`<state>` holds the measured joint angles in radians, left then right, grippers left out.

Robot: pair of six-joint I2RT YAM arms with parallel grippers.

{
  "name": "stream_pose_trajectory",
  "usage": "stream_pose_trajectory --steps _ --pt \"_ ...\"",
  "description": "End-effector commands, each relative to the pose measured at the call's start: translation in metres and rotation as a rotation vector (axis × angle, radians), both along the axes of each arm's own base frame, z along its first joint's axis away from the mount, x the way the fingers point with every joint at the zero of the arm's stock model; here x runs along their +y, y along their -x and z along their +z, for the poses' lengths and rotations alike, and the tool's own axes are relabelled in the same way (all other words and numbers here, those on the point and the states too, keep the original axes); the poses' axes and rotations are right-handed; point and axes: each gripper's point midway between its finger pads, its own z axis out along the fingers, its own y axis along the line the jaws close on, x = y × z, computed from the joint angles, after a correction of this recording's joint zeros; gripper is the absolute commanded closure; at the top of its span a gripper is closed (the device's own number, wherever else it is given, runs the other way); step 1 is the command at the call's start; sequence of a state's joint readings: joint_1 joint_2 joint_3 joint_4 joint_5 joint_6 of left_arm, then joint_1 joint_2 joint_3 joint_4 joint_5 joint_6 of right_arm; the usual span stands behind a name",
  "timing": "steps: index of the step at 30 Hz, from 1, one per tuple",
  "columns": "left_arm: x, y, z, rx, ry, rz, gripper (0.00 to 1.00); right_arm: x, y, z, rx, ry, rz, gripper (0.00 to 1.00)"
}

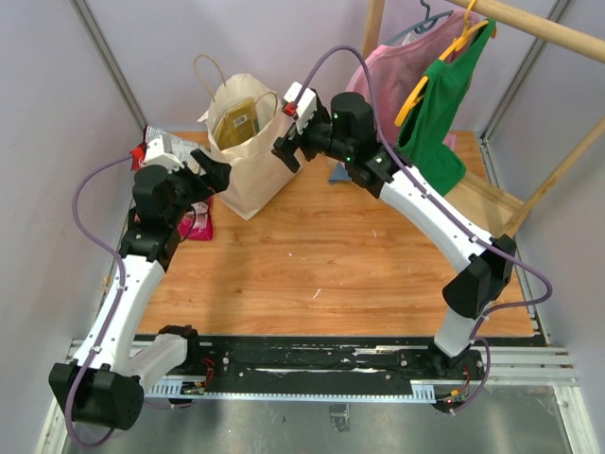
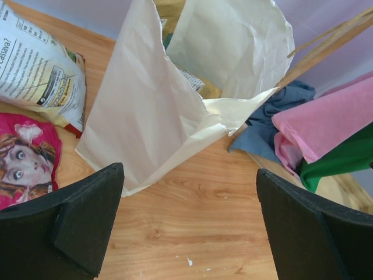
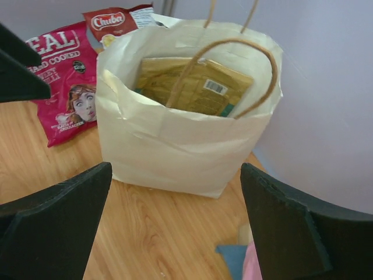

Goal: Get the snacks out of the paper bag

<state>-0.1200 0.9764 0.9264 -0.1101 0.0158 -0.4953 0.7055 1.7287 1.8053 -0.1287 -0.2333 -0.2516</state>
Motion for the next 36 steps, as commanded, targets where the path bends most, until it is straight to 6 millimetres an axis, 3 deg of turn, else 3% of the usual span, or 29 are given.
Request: stream_pose_trajectory --steps 1,8,18,20,27,34,36 --pt "0.003 0.008 0.027 -0.058 -0.048 -0.014 0.0 0.003 0.007 0.001 -0.078 0.129 0.226 0.11" --pt "0.013 0.024 0.034 -0.07 -0.068 0.024 0.0 0.003 -0.035 0.016 -0.379 0.252 0.127 0.17" --pt "0.01 0.03 0.031 -0.06 -0.069 0.005 0.0 0.037 -0.053 0.047 -0.578 0.275 0.136 0.29" --pt "0.01 0.031 0.028 -0.056 -0.07 0.004 0.0 0.047 -0.059 0.043 -0.615 0.295 0.144 0.31" --pt "0.012 0.033 0.025 -0.046 -0.08 0.009 0.0 0.069 -0.062 0.048 -0.694 0.321 0.142 0.36" --pt "0.01 0.033 0.014 -0.025 -0.064 0.002 0.0 0.072 -0.054 0.065 -0.729 0.292 0.126 0.5" --pt "0.008 0.032 0.005 -0.009 -0.056 -0.006 0.0 0.069 -0.052 0.069 -0.733 0.293 0.113 0.61"
